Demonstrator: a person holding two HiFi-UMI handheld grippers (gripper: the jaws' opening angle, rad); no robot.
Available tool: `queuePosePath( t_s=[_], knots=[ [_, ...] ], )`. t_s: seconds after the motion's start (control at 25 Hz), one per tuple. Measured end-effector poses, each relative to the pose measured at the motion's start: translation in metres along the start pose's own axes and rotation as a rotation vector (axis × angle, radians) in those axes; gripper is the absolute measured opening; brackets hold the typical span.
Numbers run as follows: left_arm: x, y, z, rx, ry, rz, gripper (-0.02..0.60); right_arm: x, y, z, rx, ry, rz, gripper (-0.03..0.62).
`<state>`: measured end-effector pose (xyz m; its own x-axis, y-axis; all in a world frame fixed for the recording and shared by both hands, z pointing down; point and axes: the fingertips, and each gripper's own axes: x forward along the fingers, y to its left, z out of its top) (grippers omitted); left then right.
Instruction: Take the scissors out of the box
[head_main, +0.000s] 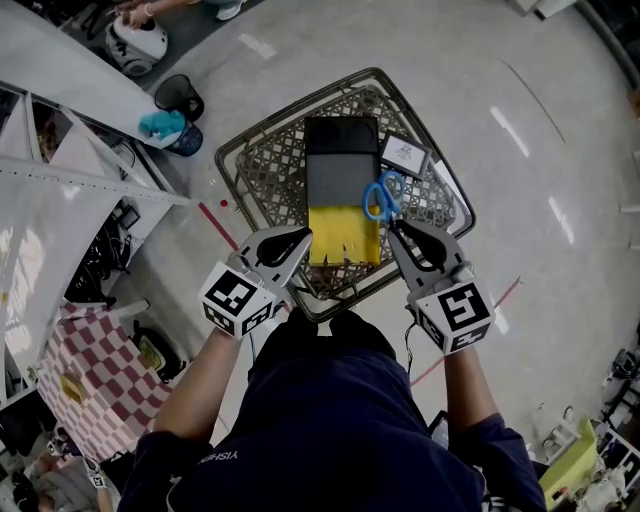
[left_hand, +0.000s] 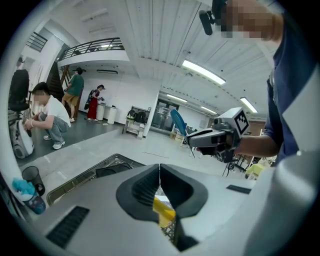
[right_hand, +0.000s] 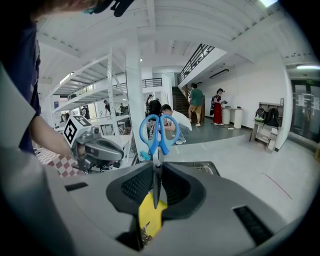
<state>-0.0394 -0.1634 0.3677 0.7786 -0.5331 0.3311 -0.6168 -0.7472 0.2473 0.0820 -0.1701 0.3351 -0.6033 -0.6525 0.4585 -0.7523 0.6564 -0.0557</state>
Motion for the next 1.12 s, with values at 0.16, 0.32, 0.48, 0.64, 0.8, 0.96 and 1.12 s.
queuePosePath(
  t_s=[0.16, 0.32, 0.48, 0.64, 0.8, 0.96, 1.12],
  knots=[
    [0.001, -0.002, -0.001, 0.0, 0.0, -0.003, 0.026, 0.0, 0.001, -0.002, -0.006, 0.005, 0.006, 0.072],
    [0.002, -0.001, -0.003, 0.002, 0.002, -0.003, 0.026, 0.002, 0.002, -0.007, -0.004, 0.019, 0.01, 0.072],
    [0.001, -0.001, -0.003, 0.004, 0.003, -0.003, 0.026, 0.002, 0.003, -0.006, -0.005, 0.02, 0.011, 0.072],
    [0.001, 0.0, -0.003, 0.002, 0.004, -0.003, 0.026, 0.003, 0.003, -0.005, -0.007, 0.019, 0.01, 0.072],
    [0.001, -0.001, -0.003, -0.001, 0.002, -0.003, 0.026, 0.003, 0.004, -0.002, -0.017, 0.002, 0.008, 0.072],
    [0.001, -0.002, -0.003, -0.003, 0.001, -0.006, 0.026, 0.003, 0.004, 0.001, -0.021, 0.003, 0.005, 0.072],
    [0.002, 0.0, -0.003, -0.006, 0.003, -0.006, 0.026, 0.006, 0.004, 0.002, -0.023, 0.005, 0.006, 0.072]
  ],
)
